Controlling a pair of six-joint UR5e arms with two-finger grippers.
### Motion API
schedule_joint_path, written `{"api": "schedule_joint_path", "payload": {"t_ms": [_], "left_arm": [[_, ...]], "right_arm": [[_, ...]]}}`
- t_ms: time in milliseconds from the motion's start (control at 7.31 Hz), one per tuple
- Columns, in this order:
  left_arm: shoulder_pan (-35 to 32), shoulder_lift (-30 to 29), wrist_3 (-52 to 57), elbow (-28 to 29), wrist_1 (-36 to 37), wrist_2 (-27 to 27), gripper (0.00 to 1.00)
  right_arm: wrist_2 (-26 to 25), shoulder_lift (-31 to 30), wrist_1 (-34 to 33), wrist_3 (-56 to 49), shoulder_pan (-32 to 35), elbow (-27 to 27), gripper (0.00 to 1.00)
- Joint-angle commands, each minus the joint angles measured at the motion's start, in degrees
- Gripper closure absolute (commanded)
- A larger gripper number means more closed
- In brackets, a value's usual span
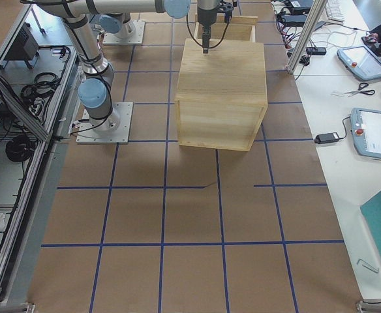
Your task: Open upper drawer
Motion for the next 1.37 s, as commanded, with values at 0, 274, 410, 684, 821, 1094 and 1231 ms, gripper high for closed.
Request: {"api": "schedule_joint_path", "payload": {"t_ms": [0,274,410,684,821,1094,1231], "left_arm": [[6.9,3.7,4.3,0.5,-6.0,1.3,0.00],[10.7,7.4,7.8,-0.7,-8.5,7.4,0.00],[11.9,8.3,10.5,-1.5,-10.3,7.6,0.00],[11.6,10.5,12.5,-2.9,-11.2,7.2,0.00],[10.6,11.0,12.0,-4.9,-11.6,7.4,0.00],[10.6,14.0,12.5,-10.0,-12.3,7.6,0.00],[10.4,14.7,12.5,-11.1,-13.7,7.3,0.00]], "right_arm": [[0.0,0.0,0.0,0.0,0.0,0.0,0.00],[-0.1,0.0,0.0,0.0,0.0,0.0,0.00],[-0.1,0.0,0.0,0.0,0.0,0.0,0.00],[-0.1,0.0,0.0,0.0,0.0,0.0,0.00],[-0.1,0.0,0.0,0.0,0.0,0.0,0.00],[-0.1,0.0,0.0,0.0,0.0,0.0,0.00],[-0.1,0.0,0.0,0.0,0.0,0.0,0.00]]}}
